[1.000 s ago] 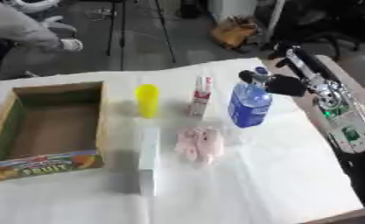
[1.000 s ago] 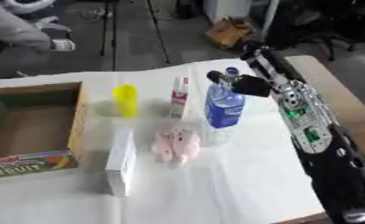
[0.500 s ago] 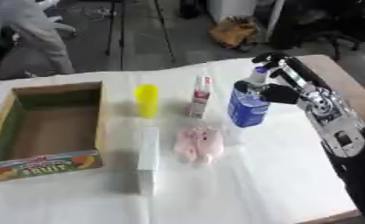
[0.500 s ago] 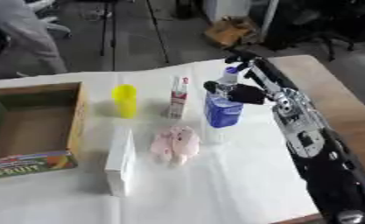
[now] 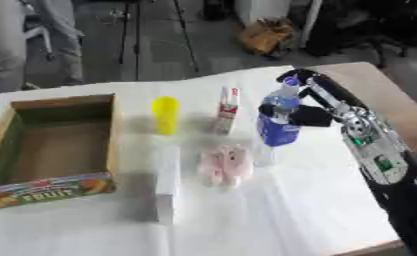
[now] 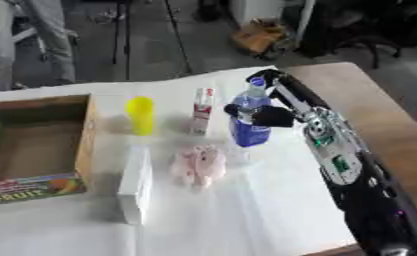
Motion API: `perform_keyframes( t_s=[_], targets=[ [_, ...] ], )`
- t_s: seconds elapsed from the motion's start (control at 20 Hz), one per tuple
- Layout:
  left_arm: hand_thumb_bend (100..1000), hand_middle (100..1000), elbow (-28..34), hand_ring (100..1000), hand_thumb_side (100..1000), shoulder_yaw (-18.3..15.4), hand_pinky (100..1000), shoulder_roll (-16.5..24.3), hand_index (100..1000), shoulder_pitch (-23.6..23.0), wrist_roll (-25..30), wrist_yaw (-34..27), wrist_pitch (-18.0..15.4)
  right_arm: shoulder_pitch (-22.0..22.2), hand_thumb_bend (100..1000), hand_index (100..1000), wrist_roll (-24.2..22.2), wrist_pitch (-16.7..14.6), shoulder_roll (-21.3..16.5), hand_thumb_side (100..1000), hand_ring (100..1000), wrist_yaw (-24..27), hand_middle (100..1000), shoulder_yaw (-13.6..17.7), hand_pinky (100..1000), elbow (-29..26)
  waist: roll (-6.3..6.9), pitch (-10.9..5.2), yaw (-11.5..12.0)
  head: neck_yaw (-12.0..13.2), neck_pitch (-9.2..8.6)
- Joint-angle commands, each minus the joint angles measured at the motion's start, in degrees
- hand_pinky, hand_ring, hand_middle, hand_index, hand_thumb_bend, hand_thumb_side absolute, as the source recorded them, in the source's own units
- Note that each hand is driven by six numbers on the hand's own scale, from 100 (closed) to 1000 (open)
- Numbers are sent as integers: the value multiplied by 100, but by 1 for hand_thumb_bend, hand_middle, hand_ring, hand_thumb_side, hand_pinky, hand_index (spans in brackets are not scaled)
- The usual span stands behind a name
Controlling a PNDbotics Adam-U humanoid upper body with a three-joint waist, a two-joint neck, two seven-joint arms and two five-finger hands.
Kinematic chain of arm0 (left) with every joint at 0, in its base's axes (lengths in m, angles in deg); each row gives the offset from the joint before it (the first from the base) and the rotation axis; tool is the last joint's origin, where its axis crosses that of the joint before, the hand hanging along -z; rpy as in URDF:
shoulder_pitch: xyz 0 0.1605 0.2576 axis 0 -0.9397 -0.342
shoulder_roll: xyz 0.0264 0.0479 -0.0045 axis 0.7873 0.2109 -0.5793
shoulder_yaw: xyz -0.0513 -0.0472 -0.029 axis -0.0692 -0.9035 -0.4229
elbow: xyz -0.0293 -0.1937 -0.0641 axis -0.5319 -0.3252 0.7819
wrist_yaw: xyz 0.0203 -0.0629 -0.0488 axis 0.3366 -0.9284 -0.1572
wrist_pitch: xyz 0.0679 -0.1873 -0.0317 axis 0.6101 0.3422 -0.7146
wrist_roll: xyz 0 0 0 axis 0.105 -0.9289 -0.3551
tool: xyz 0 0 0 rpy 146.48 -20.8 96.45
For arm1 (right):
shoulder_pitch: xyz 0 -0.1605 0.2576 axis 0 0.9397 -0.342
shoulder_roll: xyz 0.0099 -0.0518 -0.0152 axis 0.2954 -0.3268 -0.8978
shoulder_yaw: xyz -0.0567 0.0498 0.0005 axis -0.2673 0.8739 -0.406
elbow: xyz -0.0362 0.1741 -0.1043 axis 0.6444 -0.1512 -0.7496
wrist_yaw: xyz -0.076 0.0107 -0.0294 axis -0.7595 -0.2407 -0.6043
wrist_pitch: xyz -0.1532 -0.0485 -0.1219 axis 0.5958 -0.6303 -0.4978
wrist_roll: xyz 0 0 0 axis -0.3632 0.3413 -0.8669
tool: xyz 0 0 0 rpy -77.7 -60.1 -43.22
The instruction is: Pick up objects on the table and place them in the box.
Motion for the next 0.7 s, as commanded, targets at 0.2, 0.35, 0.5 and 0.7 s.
perform_keyframes(
  t_s=[0.2, 0.35, 0.5, 0.7],
  targets=[
    [490, 745, 76, 830, 1000, -4, 732, 42, 842, 62, 13, -31, -8, -21, 713, 881, -473, 9, -153, 675, 818, -263, 895, 29, 738, -149, 1, -51, 7, -24, 41],
    [491, 745, 77, 830, 1000, -10, 732, 43, 843, 59, 12, -34, -10, -12, 713, 884, -652, 55, -158, 668, 818, -360, 898, 98, 736, -35, 0, -55, 12, -39, 41],
    [490, 745, 76, 830, 1000, -5, 732, 40, 843, 59, 19, -42, -13, -18, 710, 886, -815, 100, -146, 638, 809, -474, 897, 112, 716, 216, 1, -54, 17, -59, 41],
    [489, 746, 75, 830, 1000, -4, 732, 38, 843, 60, 24, -47, -14, -41, 668, 849, -1000, 41, -129, 571, 699, -609, 863, 89, 545, 488, 2, -53, 22, -74, 41]
  ],
)
